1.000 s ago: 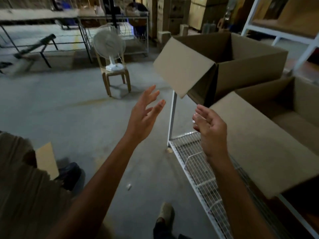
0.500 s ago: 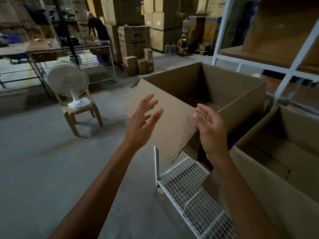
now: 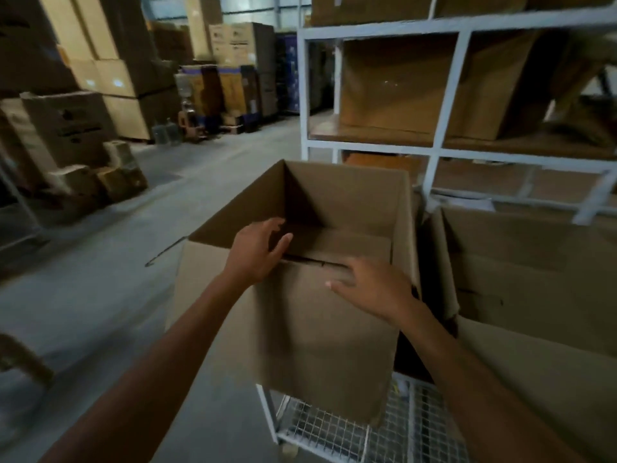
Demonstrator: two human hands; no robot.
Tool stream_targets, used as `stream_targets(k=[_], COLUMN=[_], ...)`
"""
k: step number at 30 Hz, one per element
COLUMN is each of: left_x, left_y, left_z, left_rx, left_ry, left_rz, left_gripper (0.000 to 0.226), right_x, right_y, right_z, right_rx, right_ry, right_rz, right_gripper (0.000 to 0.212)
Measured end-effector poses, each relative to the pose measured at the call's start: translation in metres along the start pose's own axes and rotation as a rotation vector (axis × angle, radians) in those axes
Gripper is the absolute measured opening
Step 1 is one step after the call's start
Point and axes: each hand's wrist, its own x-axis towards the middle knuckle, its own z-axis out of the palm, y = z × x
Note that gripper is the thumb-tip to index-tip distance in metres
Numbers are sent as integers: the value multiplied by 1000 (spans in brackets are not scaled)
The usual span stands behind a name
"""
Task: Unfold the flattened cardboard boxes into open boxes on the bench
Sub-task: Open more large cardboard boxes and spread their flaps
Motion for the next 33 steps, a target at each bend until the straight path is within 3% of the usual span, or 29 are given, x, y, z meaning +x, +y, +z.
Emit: stream_targets(k=[3, 10, 20, 23, 26, 28, 33], left_x=[11, 15, 21, 22, 20, 23, 12], left_y=[-20, -33, -56, -57, -67, -70, -73], left_z=[14, 22, 31, 40, 51, 55, 56], left_rx=[262, 279, 283, 213, 160, 151, 135], left_ry=[-191, -97, -4, 76, 167, 199, 310], left_rz=[-112, -92, -49, 53, 134, 155, 217], left_gripper=[54, 65, 69, 64, 57, 57, 47], right_x=[5, 31, 40, 51, 51, 49, 35], right_y=[-6, -5, -11, -6, -4, -6, -15], right_z=[12, 20, 40, 42, 47, 48, 65], right_rx=[-169, -233, -208, -233, -294, -359, -411], right_ry=[-18, 9, 110, 99, 217, 258, 431], right_rz=[68, 64, 82, 94, 78, 69, 148], right_gripper=[64, 79, 74, 84, 106, 103, 67])
